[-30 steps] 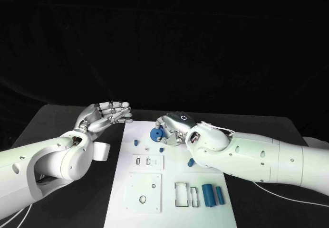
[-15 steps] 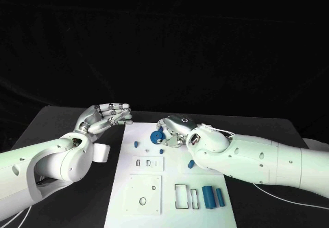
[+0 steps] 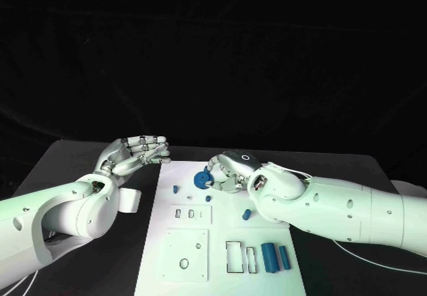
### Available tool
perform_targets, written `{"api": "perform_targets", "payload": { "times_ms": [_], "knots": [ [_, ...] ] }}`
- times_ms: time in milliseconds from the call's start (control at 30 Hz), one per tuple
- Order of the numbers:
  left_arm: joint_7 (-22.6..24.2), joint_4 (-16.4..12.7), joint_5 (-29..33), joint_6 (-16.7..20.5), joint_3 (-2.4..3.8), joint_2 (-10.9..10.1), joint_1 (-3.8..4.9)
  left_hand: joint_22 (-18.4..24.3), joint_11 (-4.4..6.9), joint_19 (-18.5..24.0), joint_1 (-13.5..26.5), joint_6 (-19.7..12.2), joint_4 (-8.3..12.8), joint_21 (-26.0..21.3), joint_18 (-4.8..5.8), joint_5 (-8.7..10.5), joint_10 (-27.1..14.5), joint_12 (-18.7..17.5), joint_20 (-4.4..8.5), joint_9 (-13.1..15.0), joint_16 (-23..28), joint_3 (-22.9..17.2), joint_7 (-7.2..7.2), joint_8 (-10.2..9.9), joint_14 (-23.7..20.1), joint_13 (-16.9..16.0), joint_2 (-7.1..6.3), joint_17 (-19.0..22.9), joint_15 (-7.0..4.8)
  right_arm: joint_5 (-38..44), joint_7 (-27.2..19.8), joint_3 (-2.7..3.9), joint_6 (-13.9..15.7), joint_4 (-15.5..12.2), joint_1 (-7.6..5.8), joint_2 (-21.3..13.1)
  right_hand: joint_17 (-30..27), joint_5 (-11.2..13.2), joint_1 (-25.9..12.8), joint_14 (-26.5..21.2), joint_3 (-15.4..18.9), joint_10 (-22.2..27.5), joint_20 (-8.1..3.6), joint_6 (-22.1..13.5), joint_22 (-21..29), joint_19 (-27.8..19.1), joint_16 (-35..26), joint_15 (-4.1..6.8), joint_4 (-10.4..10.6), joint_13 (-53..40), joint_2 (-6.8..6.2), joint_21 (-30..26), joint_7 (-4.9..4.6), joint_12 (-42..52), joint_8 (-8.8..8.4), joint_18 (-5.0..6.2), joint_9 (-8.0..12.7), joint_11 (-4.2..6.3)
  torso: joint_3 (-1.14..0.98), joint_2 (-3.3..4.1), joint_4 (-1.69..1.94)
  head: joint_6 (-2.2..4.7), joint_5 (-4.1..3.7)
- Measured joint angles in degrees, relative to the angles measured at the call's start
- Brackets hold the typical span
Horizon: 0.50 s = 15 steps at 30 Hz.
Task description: Assemble the parts on the task board
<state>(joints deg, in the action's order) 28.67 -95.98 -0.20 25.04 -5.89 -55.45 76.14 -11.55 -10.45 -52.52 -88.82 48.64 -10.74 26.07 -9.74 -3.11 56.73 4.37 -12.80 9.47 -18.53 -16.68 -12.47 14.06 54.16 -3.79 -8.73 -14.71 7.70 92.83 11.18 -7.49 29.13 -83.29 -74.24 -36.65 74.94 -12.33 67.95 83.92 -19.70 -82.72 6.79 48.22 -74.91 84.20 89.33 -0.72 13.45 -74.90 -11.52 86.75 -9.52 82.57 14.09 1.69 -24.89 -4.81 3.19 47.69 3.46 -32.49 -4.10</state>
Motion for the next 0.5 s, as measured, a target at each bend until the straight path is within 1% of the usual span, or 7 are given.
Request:
{"api": "perform_targets", "payload": {
  "times_ms": [33, 67, 133, 233, 333, 400, 500],
  "knots": [
    [0.0, 0.0, 0.0, 0.0, 0.0, 0.0, 0.0, 0.0, 0.0, 0.0, 0.0, 0.0, 0.0, 0.0, 0.0, 0.0, 0.0, 0.0, 0.0, 0.0, 0.0, 0.0, 0.0, 0.0, 0.0, 0.0, 0.0, 0.0, 0.0, -0.8, -0.5, 0.05, 0.5, -0.7, -0.17, -1.1, 0.0, 0.0, 0.6, 0.0, 0.0, -0.1, 0.0, 0.0, 0.0, 0.0, 0.0, 0.0, 0.0, 0.0, 0.59, 0.0, 0.0, 0.2, -0.27, 0.0, 0.1, 0.11, 0.0, -0.02, -0.03, 0.06, -0.1],
    [0.0, 0.1, 0.0, 0.0, 0.0, 0.0, 0.0, 0.0, 0.0, 0.0, 0.0, 0.0, 0.0, 0.0, 0.0, 0.0, 0.0, 0.0, 0.01, 0.0, 0.0, 0.0, 0.0, 0.0, 0.0, 0.0, 0.0, 0.0, 0.0, -1.7, -1.0, 0.1, 1.0, -1.3, -0.41, -2.3, 0.0, 0.0, 1.3, 0.0, -0.4, -0.2, 0.0, 0.0, 0.0, 0.0, 0.0, 0.0, -0.4, 0.0, 0.61, 0.0, 0.0, 0.2, -0.38, 0.0, 0.1, 0.2, -0.01, -0.04, -0.07, 0.12, -0.24],
    [0.0, 0.2, 0.0, 0.0, 0.0, -0.1, 0.01, -0.1, 0.0, 0.2, 0.0, 0.0, 0.2, 0.0, 0.0, 0.0, 0.0, 0.0, 0.22, 0.0, 0.0, -0.2, 0.0, 0.0, 0.0, 0.0, 0.0, -0.1, 0.0, -4.6, -2.8, 0.25, 1.9, -2.8, -1.16, -5.3, 0.0, 0.0, 3.2, 0.0, -1.2, -0.2, 0.0, 0.0, 0.0, 0.0, 0.0, 0.0, -1.2, 0.0, 0.35, 0.0, 0.0, 0.2, -0.69, 0.0, 0.3, 0.2, -0.03, -0.1, -0.19, 0.27, -0.4],
    [0.0, 0.4, 0.0, -0.1, -0.01, -0.2, 0.01, -0.1, 0.0, 0.2, 0.0, 0.0, 0.2, 0.0, 0.0, 0.0, 0.0, 0.0, 0.21, 0.0, 0.0, -0.2, 0.0, 0.0, 0.0, 0.0, 0.0, -0.1, 0.0, -9.6, -5.7, 0.37, 2.0, -4.5, -2.11, -9.2, 0.0, 0.0, 6.1, 0.0, -2.6, -0.2, 0.0, -0.1, 0.0, 0.0, 0.0, 0.0, -3.0, 0.0, 0.05, -0.5, -0.12, 0.2, -1.17, 0.0, 0.4, 0.2, -0.1, -0.2, -0.47, 0.44, -0.59],
    [-0.1, 0.6, 0.0, -0.1, -0.02, -0.1, 0.0, -0.1, 0.0, 0.2, 0.0, 0.0, 0.2, 0.0, 0.01, 0.0, 0.0, -0.2, 0.2, 0.0, 0.0, -0.2, 0.0, 0.0, 0.0, 0.0, 0.0, -0.1, 0.0, -15.8, -9.3, 0.38, 1.1, -5.8, -2.77, -13.5, 0.0, 0.0, 7.9, 0.0, -3.6, 0.0, 0.0, -0.2, 0.0, 0.0, 0.0, 0.0, -4.7, 0.0, -0.62, -1.0, -0.18, 0.2, -1.56, 0.0, 0.6, -0.04, -0.23, -0.38, -0.82, 0.55, -0.69],
    [-0.1, 0.8, 0.0, -0.1, -0.02, 0.0, 0.0, -0.1, 0.0, 0.2, 0.0, 0.0, 0.2, 0.0, 0.0, 0.0, 0.0, -0.2, 0.2, 0.0, 0.0, -0.2, 0.0, 0.0, 0.0, 0.0, 0.0, -0.1, 0.0, -19.8, -11.3, 0.38, 0.2, -6.1, -2.97, -16.1, 0.0, 0.0, 8.1, 0.0, -3.9, 0.1, 0.0, -0.2, 0.0, 0.0, 0.0, 0.0, -5.0, 0.0, -0.59, -1.2, -0.18, 0.2, -1.56, 0.01, 0.6, -0.12, -0.36, -0.51, -1.07, 0.56, -0.7],
    [-0.1, 1.1, 0.0, -0.2, -0.02, 0.2, 0.0, -0.1, 0.0, 0.2, 0.0, 0.0, 0.2, 0.0, 0.01, 0.0, 0.0, -0.2, 0.2, 0.0, 0.0, -0.2, 0.0, 0.0, 0.0, 0.0, 0.0, -0.1, 0.0, -23.8, -13.6, 0.28, -1.1, -6.3, -3.09, -18.9, 0.0, 0.0, 8.5, 0.0, -3.9, 0.1, 0.0, 0.0, 0.0, 0.0, 0.0, 0.0, -5.5, 0.0, -1.01, -1.2, -0.39, -0.2, -1.56, 0.0, 0.6, -0.12, -0.56, -0.65, -1.35, 0.68, -0.7]
  ]
}}
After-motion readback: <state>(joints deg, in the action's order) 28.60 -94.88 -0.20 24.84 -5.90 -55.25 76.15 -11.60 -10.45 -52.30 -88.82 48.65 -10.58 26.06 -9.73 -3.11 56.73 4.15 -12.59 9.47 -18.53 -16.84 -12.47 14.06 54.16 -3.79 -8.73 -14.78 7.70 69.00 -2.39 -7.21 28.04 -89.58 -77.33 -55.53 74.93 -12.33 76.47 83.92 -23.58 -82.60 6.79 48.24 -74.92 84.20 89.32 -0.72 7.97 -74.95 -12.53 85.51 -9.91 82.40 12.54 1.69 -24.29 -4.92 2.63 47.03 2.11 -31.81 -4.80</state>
